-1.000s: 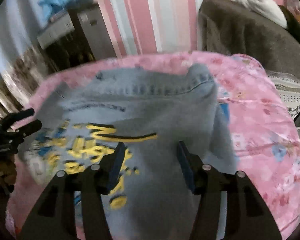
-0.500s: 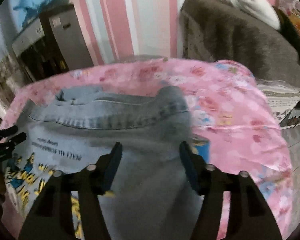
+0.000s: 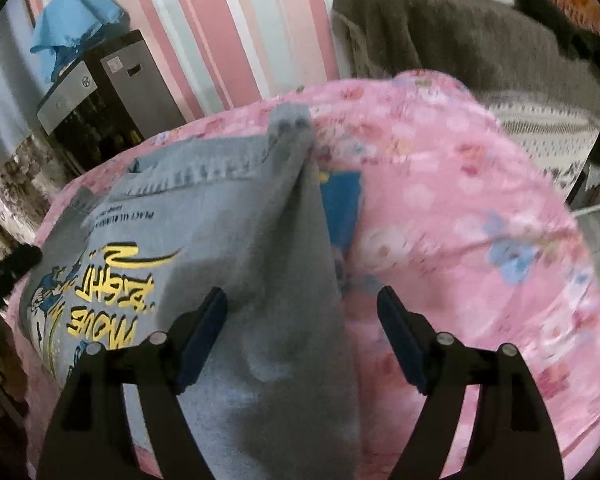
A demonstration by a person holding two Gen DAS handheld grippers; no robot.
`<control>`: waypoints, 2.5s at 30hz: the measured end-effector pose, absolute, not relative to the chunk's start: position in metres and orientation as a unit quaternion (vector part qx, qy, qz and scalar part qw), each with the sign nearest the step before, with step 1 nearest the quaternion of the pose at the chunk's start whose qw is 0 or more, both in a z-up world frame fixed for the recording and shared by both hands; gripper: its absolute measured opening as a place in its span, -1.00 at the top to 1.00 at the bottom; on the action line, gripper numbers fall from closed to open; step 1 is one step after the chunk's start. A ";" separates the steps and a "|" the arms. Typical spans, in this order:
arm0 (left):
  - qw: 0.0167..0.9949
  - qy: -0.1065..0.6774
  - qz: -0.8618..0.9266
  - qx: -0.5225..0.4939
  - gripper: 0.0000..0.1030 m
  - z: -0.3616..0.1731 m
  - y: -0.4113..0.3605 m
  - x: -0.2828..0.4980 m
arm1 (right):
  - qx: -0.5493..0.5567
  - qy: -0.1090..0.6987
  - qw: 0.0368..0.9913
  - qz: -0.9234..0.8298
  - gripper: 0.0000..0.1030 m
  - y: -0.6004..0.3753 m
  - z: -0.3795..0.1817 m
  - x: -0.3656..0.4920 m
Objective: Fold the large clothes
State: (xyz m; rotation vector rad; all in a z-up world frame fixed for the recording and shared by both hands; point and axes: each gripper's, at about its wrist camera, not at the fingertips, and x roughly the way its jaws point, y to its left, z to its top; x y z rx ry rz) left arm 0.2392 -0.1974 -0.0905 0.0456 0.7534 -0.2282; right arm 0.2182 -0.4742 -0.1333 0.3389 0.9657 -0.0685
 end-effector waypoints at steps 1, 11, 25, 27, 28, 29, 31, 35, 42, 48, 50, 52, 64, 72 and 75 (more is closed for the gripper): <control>0.921 0.371 -0.116 0.022 -0.93 -0.095 -0.201 0.238 | 0.175 0.460 0.870 -0.034 -0.52 -0.475 -0.137 0.218; 0.909 0.395 -0.123 0.041 -0.94 -0.131 -0.209 0.241 | 0.171 0.454 0.874 -0.011 -0.35 -0.463 -0.144 0.231; 0.905 0.404 -0.118 0.061 -0.94 -0.139 -0.220 0.250 | 0.191 0.420 0.887 -0.007 0.77 -0.458 -0.107 0.221; 0.904 0.408 -0.113 0.066 -0.94 -0.142 -0.222 0.253 | 0.222 0.408 0.886 0.007 0.77 -0.462 -0.097 0.220; 0.903 0.410 -0.112 0.069 -0.94 -0.142 -0.223 0.254 | 0.230 0.403 0.885 0.012 0.77 -0.462 -0.093 0.221; 0.902 0.412 -0.111 0.072 -0.94 -0.143 -0.224 0.255 | 0.240 0.398 0.885 0.019 0.77 -0.463 -0.088 0.222; 0.901 0.413 -0.110 0.079 -0.94 -0.143 -0.226 0.257 | 0.252 0.388 0.886 0.031 0.77 -0.457 -0.074 0.223; 0.902 0.407 -0.130 0.054 -0.91 -0.137 -0.217 0.255 | 0.257 0.368 0.892 0.045 0.77 -0.432 -0.047 0.226; 0.929 0.353 -0.108 0.025 -0.92 -0.078 -0.160 0.250 | 0.243 0.340 0.908 0.024 0.77 -0.367 -0.015 0.235; 0.945 0.315 -0.074 0.052 -0.94 -0.030 -0.106 0.250 | 0.231 0.344 0.910 0.032 0.77 -0.283 -0.017 0.262; 0.948 0.307 -0.063 0.063 -0.94 -0.022 -0.089 0.247 | 0.211 0.354 0.911 0.033 0.77 -0.257 -0.027 0.270; 0.950 0.302 -0.050 0.054 -0.94 -0.018 -0.065 0.244 | 0.197 0.371 0.907 0.033 0.77 -0.229 -0.047 0.279; 0.931 0.365 0.006 -0.031 -0.94 -0.086 0.058 0.239 | -0.005 0.400 0.916 -0.034 0.26 -0.127 -0.116 0.282; 0.936 0.346 -0.016 -0.053 -0.94 -0.063 0.048 0.227 | 0.029 0.324 0.946 -0.007 -0.50 -0.173 -0.025 0.233; 0.939 0.339 -0.040 -0.049 -0.94 -0.051 0.025 0.220 | 0.033 0.305 0.951 -0.044 -0.54 -0.218 -0.004 0.215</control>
